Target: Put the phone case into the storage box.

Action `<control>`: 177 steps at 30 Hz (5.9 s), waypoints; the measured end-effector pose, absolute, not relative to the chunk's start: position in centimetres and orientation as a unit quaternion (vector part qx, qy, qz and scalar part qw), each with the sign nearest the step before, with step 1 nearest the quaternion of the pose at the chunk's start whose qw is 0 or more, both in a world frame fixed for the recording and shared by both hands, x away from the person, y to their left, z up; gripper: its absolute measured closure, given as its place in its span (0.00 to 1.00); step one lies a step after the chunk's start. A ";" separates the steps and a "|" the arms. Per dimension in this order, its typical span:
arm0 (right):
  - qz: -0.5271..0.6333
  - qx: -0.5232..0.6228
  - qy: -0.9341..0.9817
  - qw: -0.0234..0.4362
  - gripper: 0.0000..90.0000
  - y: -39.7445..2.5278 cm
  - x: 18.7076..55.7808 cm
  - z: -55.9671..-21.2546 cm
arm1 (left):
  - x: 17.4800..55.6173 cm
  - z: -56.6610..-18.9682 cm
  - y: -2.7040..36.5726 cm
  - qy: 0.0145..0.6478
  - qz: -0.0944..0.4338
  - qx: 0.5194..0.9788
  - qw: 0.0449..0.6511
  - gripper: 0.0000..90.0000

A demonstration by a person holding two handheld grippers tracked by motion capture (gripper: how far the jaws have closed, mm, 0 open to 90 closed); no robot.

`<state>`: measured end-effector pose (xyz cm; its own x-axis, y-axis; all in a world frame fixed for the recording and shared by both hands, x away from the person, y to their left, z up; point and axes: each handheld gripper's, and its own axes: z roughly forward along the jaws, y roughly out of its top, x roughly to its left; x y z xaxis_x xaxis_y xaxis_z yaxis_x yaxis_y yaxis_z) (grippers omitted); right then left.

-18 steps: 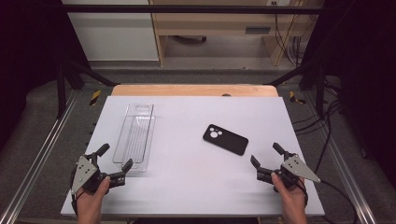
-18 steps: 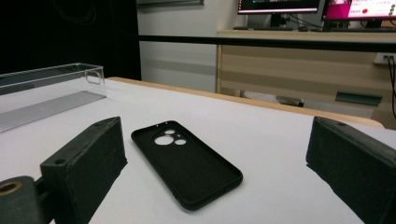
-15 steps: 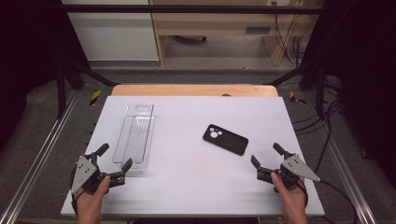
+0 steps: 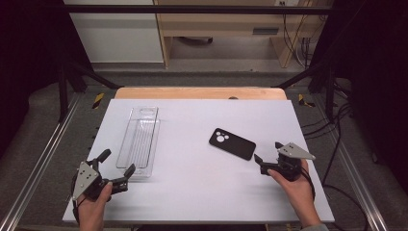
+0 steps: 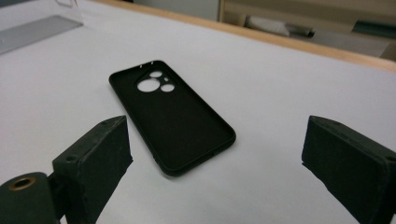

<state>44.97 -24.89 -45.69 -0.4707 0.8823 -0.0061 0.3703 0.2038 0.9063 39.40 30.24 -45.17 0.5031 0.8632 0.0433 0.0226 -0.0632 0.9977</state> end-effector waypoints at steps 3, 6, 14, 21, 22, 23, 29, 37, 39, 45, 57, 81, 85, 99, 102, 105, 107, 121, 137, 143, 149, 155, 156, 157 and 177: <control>0.445 0.431 0.741 0.259 0.13 -24.8 46.1 -45.4 | 39.5 -45.2 30.3 0.349 0.356 0.637 0.588 0.01; 0.427 0.424 0.759 0.248 0.13 -24.5 47.2 -45.0 | 39.5 -45.3 30.4 0.353 0.357 0.635 0.587 0.01; 0.399 0.408 0.786 0.238 0.14 -23.5 49.5 -44.2 | 39.6 -45.4 30.4 0.354 0.354 0.638 0.585 0.01; 0.381 0.407 0.799 0.225 0.14 -22.9 50.6 -44.3 | 39.7 -45.4 30.2 0.353 0.349 0.641 0.585 0.01; 0.378 0.406 0.801 0.225 0.14 -22.9 50.8 -44.3 | 39.7 -45.4 30.2 0.352 0.350 0.642 0.584 0.01; 0.378 0.405 0.801 0.225 0.15 -22.9 50.9 -44.2 | 39.7 -45.4 30.1 0.351 0.349 0.643 0.584 0.01; 0.382 0.402 0.802 0.221 0.16 -22.6 51.2 -43.8 | 39.8 -45.5 30.0 0.349 0.349 0.646 0.582 0.01; 0.374 0.398 0.810 0.214 0.18 -22.2 51.7 -44.4 | 39.8 -45.5 29.9 0.348 0.348 0.649 0.581 0.01; 0.374 0.397 0.811 0.214 0.18 -22.2 51.8 -44.5 | 39.8 -45.5 29.9 0.348 0.348 0.649 0.581 0.01; 0.371 0.382 0.818 0.216 0.19 -21.4 51.4 -44.3 | 39.8 -45.5 29.8 0.345 0.347 0.652 0.579 0.01; 0.352 0.361 0.835 0.219 0.18 -20.5 51.6 -43.6 | 39.8 -45.5 29.7 0.344 0.347 0.654 0.577 0.01; 0.306 0.320 0.883 0.153 0.33 -18.9 52.3 -45.6 | 39.8 -45.5 29.6 0.343 0.348 0.657 0.574 0.01; 0.293 0.310 0.893 0.142 0.35 -18.7 52.3 -46.0 | 39.8 -45.5 29.6 0.341 0.347 0.657 0.575 0.01; 0.288 0.278 0.907 0.128 0.68 -18.3 52.2 -46.6 | 39.9 -45.5 29.4 0.332 0.349 0.663 0.573 0.01; 0.287 0.273 0.910 0.123 0.74 -18.3 52.4 -46.9 | 39.9 -45.5 29.4 0.331 0.350 0.666 0.570 0.01; 0.285 0.272 0.911 0.121 0.77 -18.4 52.5 -47.0 | 39.8 -45.6 29.3 0.338 0.349 0.668 0.564 0.01; 0.287 0.274 0.910 0.117 0.81 -18.7 52.6 -47.1 | 40.0 -45.6 29.3 0.331 0.352 0.667 0.567 0.01; 0.292 0.263 0.913 0.112 0.90 -19.0 52.6 -47.1 | 39.9 -45.5 29.4 0.332 0.355 0.664 0.569 0.01; 0.291 0.239 0.919 0.119 0.97 -18.9 52.4 -47.2 | 39.9 -45.5 29.3 0.333 0.354 0.664 0.568 0.01; 0.285 0.223 0.923 0.132 0.98 -18.7 52.2 -47.1 | 39.9 -45.5 29.4 0.333 0.354 0.664 0.568 0.01; 0.271 0.208 0.925 0.165 0.99 -18.0 51.5 -47.0 | 39.8 -45.5 29.4 0.339 0.354 0.664 0.565 0.01; 0.281 0.201 0.918 0.197 0.99 -17.6 50.7 -46.4 | 39.9 -45.5 29.4 0.336 0.355 0.662 0.568 0.01; 0.281 0.201 0.918 0.197 0.99 -17.6 50.7 -46.4 | 39.9 -45.5 29.4 0.336 0.355 0.662 0.568 0.01; 0.281 0.202 0.916 0.203 0.99 -17.6 50.6 -46.4 | 39.8 -45.5 29.5 0.342 0.355 0.662 0.565 0.01; 0.322 0.194 0.881 0.287 0.99 -16.5 46.6 -46.4 | 39.7 -45.5 29.5 0.352 0.358 0.659 0.560 0.01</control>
<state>46.55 -16.45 -46.36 -0.7605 0.5264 -0.3801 0.1576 0.7175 0.6784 39.74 29.45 -45.52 0.4969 0.8643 0.0776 0.0635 -0.1254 0.9901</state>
